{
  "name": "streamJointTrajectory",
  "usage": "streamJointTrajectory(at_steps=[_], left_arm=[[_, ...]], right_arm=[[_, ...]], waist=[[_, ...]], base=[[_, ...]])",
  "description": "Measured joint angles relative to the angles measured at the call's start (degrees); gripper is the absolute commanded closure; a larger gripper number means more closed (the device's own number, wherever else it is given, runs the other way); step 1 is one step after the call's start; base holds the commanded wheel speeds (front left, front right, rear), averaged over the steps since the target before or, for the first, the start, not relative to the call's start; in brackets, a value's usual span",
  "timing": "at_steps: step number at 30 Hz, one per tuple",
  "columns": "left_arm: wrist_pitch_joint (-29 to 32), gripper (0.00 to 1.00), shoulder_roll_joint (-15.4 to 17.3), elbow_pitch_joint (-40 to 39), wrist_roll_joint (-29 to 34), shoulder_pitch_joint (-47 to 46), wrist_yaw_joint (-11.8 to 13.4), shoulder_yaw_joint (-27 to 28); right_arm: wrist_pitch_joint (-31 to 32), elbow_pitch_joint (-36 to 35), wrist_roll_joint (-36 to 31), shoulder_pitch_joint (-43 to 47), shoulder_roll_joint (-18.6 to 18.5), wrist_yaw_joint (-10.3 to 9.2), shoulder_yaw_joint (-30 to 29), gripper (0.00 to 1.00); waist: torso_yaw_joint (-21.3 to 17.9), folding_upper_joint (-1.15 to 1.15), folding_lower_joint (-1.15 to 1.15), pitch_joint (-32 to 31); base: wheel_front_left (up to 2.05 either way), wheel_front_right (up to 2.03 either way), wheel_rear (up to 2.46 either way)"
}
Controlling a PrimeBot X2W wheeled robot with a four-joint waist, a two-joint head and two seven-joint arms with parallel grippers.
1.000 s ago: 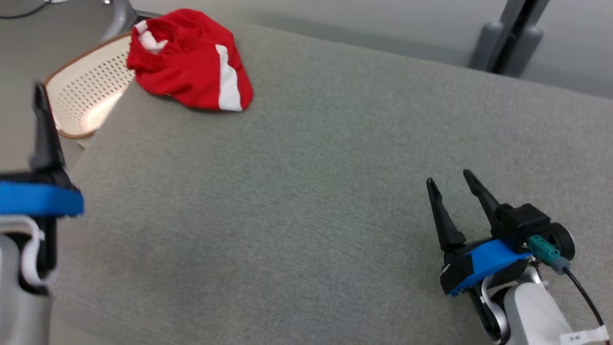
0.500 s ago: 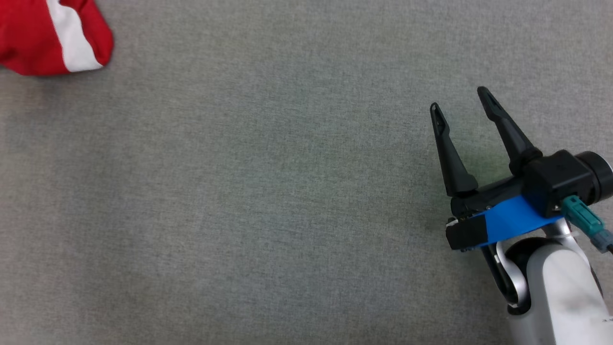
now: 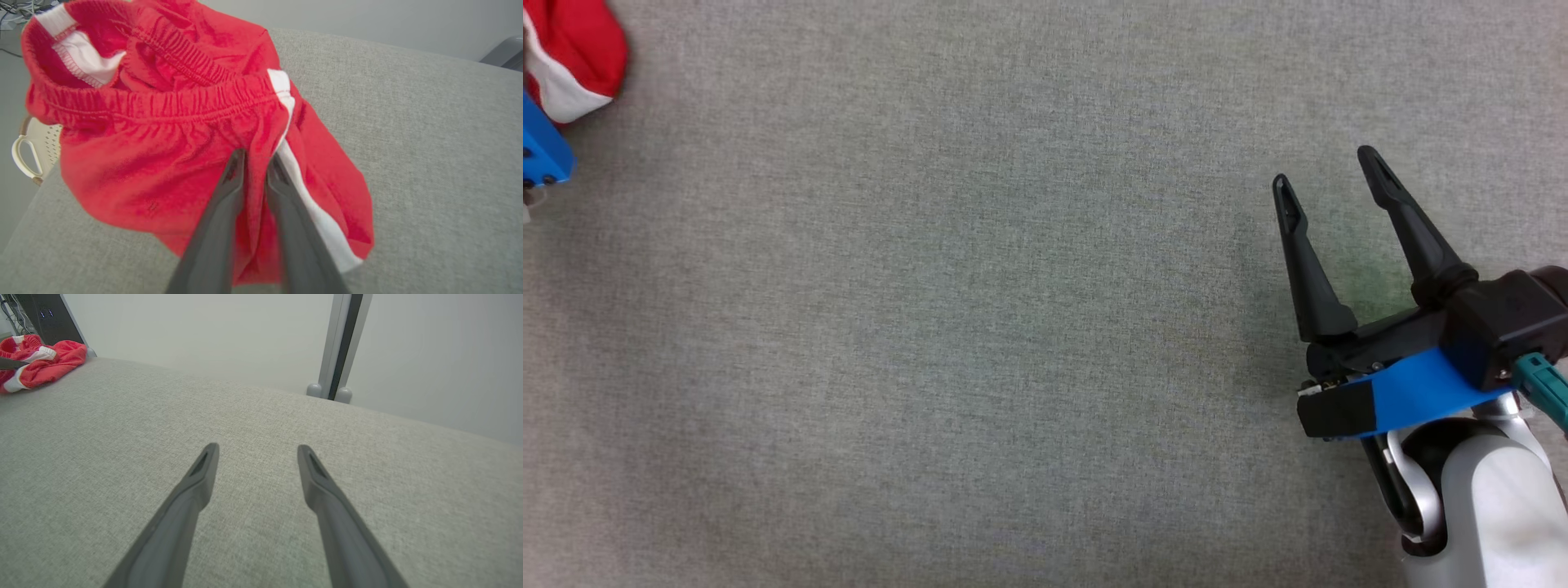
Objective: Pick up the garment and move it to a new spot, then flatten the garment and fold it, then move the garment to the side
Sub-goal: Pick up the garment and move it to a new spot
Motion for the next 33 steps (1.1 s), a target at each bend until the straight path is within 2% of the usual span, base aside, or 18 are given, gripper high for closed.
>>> streamJointTrajectory(at_steps=[9,15,21,24,26,30,33], left_arm=[[-8.1,1.00,0.5,0.3,-3.5,-1.1,-0.1,-0.3],[-11.4,1.00,1.8,-7.2,-8.4,0.0,-0.1,-3.3],[-10.8,1.00,1.1,-15.6,-9.1,2.4,-0.1,-7.0],[-9.2,1.00,-0.8,-21.9,-9.1,4.2,0.1,-8.9],[-8.0,1.00,-2.5,-26.7,-8.8,5.4,1.1,-10.3],[-5.9,1.00,-6.8,-36.1,-8.7,8.4,5.0,-12.9],[-5.3,1.00,-11.1,-42.2,-8.2,11.7,8.1,-15.8]], right_arm=[[-1.8,3.1,1.3,0.4,0.0,0.00,0.4,0.00],[-4.4,8.0,3.9,1.7,0.0,0.00,0.3,0.00],[-6.5,12.1,6.4,3.8,0.0,0.00,-0.5,0.00],[-7.5,14.2,7.4,5.2,0.0,0.00,-1.5,0.00],[-8.2,15.2,7.9,6.1,0.0,0.00,-2.5,0.00],[-9.3,16.8,8.8,7.5,0.0,0.00,-4.9,0.00],[-10.1,17.9,9.1,8.4,0.0,0.00,-6.9,0.00]], waist=[[0.7,0.00,-0.01,-4.1],[0.4,0.00,-0.02,-11.0],[-0.6,0.00,-0.03,-17.0],[-1.7,0.00,-0.03,-20.7],[-2.7,0.00,-0.03,-22.8],[-4.8,0.00,-0.03,-26.4],[-6.1,0.00,-0.03,-28.6]], base=[[0.00,0.00,0.00],[0.00,0.00,0.00],[0.00,0.00,0.00],[0.00,0.00,0.00],[0.00,0.00,0.00],[0.00,0.00,0.00],[0.00,0.00,0.00]])
